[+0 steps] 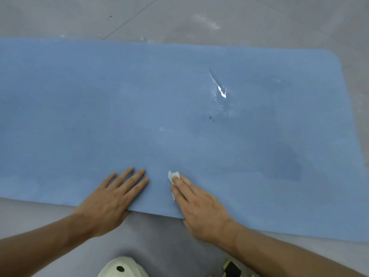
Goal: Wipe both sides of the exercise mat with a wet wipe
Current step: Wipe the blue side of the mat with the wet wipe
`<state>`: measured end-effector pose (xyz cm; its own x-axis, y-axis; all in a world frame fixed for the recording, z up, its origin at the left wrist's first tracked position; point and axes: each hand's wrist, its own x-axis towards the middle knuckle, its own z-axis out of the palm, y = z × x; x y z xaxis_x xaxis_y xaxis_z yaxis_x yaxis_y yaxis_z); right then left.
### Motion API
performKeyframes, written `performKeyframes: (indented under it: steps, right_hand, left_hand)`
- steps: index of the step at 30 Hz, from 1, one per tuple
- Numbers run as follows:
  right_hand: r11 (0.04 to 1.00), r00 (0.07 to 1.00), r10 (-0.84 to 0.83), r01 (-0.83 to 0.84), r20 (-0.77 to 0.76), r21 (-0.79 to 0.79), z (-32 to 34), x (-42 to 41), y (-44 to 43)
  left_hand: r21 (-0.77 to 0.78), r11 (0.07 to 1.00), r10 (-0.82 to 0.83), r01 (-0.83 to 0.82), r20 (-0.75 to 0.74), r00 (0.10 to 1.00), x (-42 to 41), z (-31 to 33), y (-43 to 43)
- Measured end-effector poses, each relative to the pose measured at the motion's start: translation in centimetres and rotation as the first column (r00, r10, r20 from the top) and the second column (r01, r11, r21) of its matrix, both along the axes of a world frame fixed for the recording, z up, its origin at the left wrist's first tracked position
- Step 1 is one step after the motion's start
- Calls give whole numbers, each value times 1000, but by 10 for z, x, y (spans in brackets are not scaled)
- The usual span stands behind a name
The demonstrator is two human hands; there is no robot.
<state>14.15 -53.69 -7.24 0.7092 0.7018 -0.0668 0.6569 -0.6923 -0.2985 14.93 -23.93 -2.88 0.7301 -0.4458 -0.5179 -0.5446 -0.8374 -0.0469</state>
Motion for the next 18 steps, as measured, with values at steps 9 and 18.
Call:
performKeyframes:
  steps: [9, 18]
  right_hand:
    - [983, 993, -95, 105, -70, 152, 11, -6, -51]
    - [976, 988, -141, 128, 65, 176, -4, -17, -43]
  left_hand:
    - [-181, 978, 66, -106, -213, 975, 4, -9, -42]
    - [-288, 945, 109, -154, -169, 980, -9, -20, -33]
